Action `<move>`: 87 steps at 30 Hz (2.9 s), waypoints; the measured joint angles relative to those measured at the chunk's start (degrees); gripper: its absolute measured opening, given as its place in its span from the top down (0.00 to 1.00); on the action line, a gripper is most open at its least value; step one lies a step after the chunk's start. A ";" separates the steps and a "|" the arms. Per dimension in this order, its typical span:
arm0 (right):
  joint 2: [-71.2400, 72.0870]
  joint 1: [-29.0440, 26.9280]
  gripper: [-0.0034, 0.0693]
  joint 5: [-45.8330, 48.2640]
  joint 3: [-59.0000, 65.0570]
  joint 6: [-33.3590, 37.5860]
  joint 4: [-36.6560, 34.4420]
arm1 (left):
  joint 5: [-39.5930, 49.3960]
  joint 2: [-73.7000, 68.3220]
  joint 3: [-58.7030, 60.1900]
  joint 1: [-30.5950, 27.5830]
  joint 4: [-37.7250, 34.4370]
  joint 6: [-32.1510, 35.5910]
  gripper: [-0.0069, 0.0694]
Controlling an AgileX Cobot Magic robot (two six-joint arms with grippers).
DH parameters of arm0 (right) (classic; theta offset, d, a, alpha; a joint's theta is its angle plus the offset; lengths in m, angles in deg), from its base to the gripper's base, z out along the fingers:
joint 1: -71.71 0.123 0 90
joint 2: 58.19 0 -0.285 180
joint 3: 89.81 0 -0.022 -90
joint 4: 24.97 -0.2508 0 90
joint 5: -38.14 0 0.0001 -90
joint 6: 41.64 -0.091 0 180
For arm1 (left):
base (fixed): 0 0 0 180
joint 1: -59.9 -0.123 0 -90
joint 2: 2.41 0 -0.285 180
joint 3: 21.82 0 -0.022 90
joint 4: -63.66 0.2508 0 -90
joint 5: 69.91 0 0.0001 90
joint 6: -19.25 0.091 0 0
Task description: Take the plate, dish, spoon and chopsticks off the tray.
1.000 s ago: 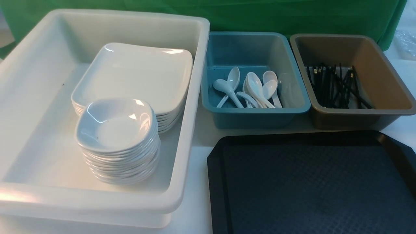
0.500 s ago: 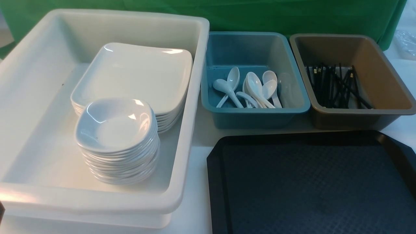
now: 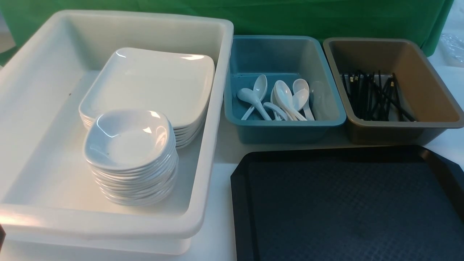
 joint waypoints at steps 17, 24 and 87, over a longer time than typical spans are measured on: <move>0.00 0.00 0.63 0.00 0.00 0.00 0.00 | 0.00 0.00 0.00 0.00 0.00 0.00 0.90; -0.32 0.00 0.63 5.87 0.00 0.00 -1.42 | 0.00 0.00 0.00 0.00 0.00 0.00 0.90; 8.66 -37.15 0.63 24.09 17.85 2.99 -1.80 | 0.13 0.00 0.05 0.00 0.22 0.00 0.90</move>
